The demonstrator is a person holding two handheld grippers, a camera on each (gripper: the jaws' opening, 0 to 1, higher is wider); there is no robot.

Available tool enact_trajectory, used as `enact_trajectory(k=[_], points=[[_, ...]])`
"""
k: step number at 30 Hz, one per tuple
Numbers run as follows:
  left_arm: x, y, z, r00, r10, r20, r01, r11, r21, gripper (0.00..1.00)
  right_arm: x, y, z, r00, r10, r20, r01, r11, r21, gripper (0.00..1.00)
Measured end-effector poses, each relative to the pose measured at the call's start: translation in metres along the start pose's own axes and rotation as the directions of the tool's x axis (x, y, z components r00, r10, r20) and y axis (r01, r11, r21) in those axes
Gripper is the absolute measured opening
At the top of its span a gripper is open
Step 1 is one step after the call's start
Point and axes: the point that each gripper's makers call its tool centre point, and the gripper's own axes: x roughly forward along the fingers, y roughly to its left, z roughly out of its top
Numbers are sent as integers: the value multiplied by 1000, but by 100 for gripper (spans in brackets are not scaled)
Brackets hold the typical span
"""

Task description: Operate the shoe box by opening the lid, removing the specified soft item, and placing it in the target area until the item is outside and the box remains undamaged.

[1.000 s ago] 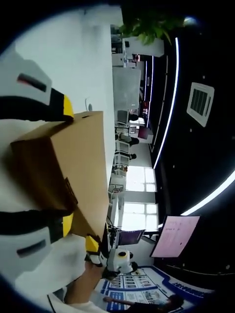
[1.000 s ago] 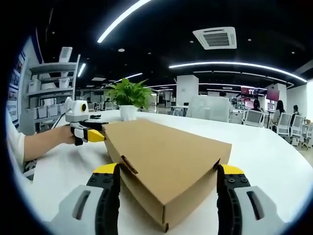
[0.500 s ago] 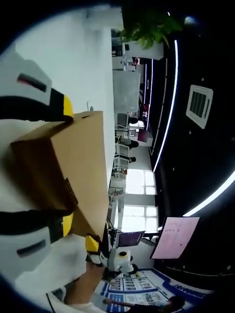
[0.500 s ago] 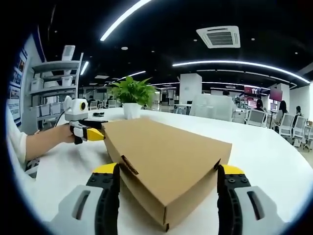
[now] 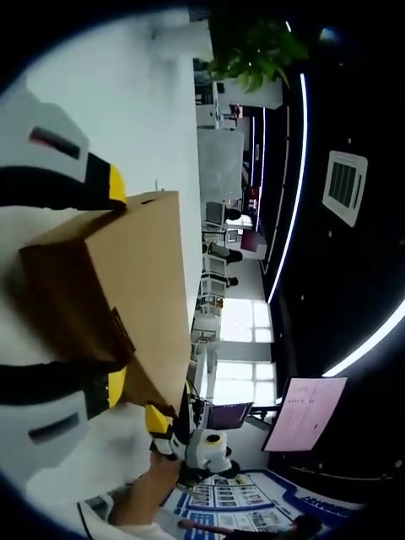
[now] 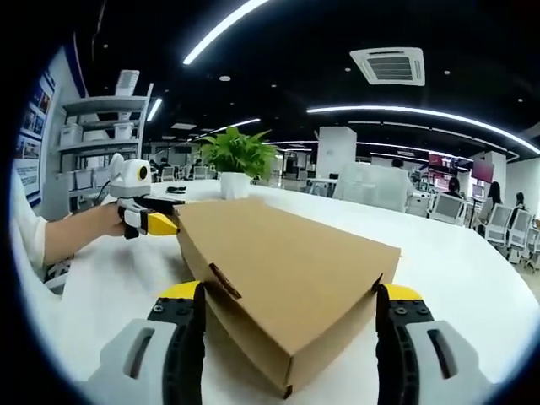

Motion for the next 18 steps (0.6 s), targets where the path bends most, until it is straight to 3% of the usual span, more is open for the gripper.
enact_trajectory(k=[18], points=[[-9, -5, -4, 1000, 10, 14, -10, 1000, 4, 73, -2, 4, 0, 1000, 11, 12, -12, 1000, 8, 86]])
